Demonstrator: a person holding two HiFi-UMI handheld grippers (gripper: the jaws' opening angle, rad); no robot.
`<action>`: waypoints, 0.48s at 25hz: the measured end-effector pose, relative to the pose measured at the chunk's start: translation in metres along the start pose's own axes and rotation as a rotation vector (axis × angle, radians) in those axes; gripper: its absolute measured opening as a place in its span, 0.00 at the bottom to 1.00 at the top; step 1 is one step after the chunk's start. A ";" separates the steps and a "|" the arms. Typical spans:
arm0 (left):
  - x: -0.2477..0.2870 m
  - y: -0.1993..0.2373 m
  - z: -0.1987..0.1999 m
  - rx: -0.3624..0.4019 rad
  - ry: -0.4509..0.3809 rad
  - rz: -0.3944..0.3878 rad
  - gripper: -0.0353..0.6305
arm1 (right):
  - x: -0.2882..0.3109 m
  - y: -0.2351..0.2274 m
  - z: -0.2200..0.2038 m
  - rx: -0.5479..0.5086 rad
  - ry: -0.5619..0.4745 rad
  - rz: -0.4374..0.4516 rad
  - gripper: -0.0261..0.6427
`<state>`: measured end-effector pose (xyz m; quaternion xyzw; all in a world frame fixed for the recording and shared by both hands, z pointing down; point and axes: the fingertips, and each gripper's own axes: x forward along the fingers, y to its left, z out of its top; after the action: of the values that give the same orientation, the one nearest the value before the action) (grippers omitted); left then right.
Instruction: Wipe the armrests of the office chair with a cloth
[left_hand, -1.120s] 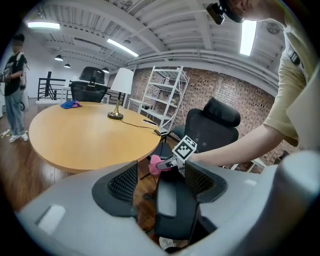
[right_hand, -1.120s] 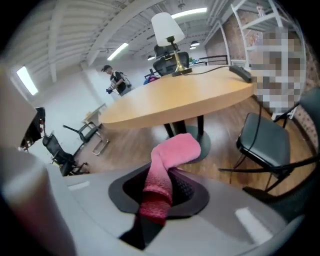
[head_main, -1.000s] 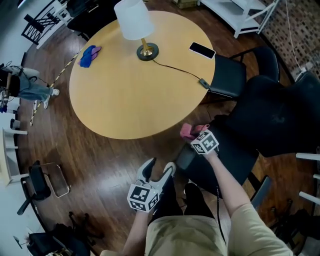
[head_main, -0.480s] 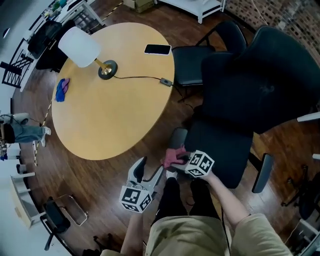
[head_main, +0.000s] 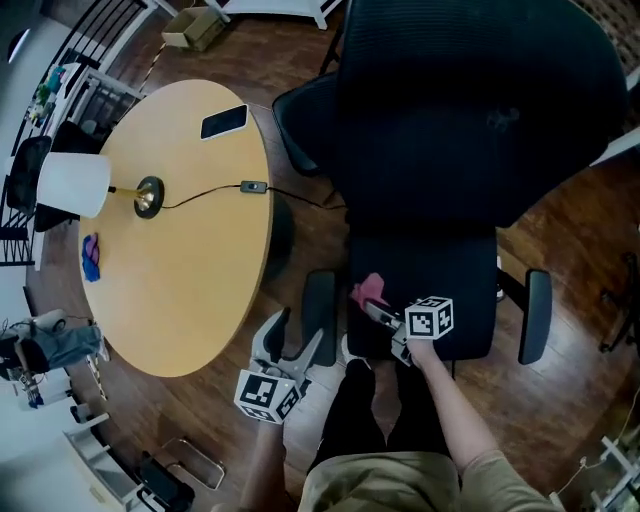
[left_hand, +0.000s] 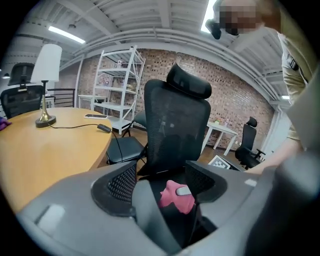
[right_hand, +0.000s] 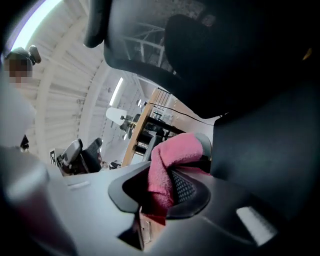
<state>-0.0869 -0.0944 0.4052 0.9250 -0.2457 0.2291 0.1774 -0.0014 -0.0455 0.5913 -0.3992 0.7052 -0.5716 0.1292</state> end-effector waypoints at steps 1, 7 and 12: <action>0.007 0.000 -0.001 0.005 0.005 -0.007 0.48 | 0.011 -0.002 -0.001 0.023 -0.016 0.025 0.14; 0.036 0.006 -0.007 0.009 0.023 -0.027 0.48 | 0.069 -0.013 -0.025 0.161 0.000 0.136 0.13; 0.041 0.008 -0.011 0.003 0.022 -0.042 0.48 | 0.078 -0.001 -0.029 0.259 -0.035 0.288 0.12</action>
<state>-0.0631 -0.1111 0.4376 0.9277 -0.2238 0.2358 0.1837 -0.0702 -0.0809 0.6230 -0.2842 0.6731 -0.6262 0.2721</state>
